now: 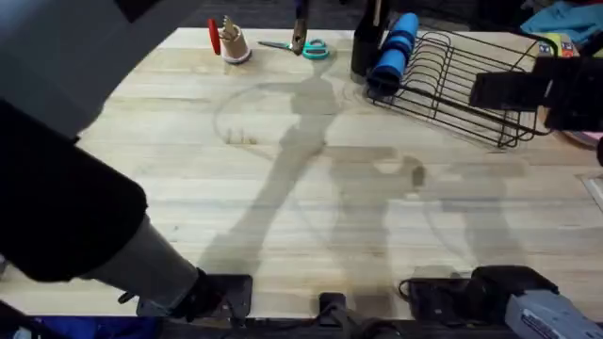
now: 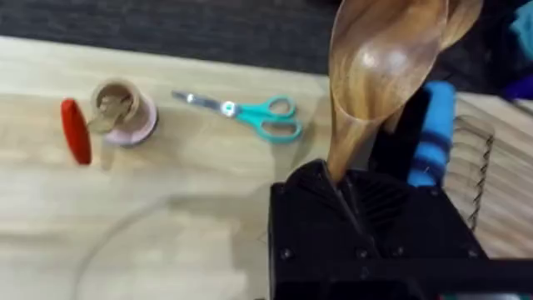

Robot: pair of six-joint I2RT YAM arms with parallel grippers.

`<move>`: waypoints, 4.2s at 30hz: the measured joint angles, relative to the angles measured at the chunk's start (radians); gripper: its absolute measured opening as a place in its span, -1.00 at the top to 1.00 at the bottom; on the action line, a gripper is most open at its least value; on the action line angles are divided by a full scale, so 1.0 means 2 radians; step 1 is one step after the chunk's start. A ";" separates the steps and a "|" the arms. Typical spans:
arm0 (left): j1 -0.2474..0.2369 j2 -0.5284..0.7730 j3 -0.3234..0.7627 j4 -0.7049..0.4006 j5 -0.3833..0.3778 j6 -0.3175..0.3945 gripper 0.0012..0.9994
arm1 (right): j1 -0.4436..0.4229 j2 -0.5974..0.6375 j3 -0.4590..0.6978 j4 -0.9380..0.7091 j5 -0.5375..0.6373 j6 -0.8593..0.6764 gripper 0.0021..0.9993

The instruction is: Pick up the spoon on the table one by one and put them onto the rack

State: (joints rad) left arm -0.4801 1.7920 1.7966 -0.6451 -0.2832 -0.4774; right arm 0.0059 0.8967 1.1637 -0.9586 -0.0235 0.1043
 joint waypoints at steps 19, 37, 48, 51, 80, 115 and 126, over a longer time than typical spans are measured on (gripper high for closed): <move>-0.029 0.021 -0.065 0.322 0.005 -0.036 0.91 | 0.000 0.000 0.000 0.000 0.000 0.000 -0.99; -0.057 0.137 -0.070 0.458 0.013 -0.043 0.91 | 0.000 0.000 0.000 0.000 0.000 0.000 -0.99; -0.056 0.177 -0.070 0.517 -0.001 -0.034 0.91 | 0.000 0.000 0.000 0.000 0.000 0.000 -0.99; -0.056 0.181 -0.071 0.518 -0.003 -0.029 0.91 | 0.000 0.000 0.000 0.000 0.000 0.000 -0.99; -0.057 0.184 -0.071 0.376 0.015 0.116 0.62 | 0.000 0.000 0.000 0.010 0.000 0.000 -0.99; -0.008 -0.008 -0.075 0.115 0.068 0.161 -0.57 | 0.000 0.000 0.000 0.011 0.000 0.000 -0.99; -0.001 -0.093 -0.203 0.145 0.080 0.203 -0.99 | 0.000 0.000 0.000 0.032 0.000 0.000 -0.99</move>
State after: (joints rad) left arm -0.4822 1.6070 1.3900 -0.3542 -0.1237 -0.0713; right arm 0.0059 0.8967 1.1637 -0.8955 -0.0235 0.1043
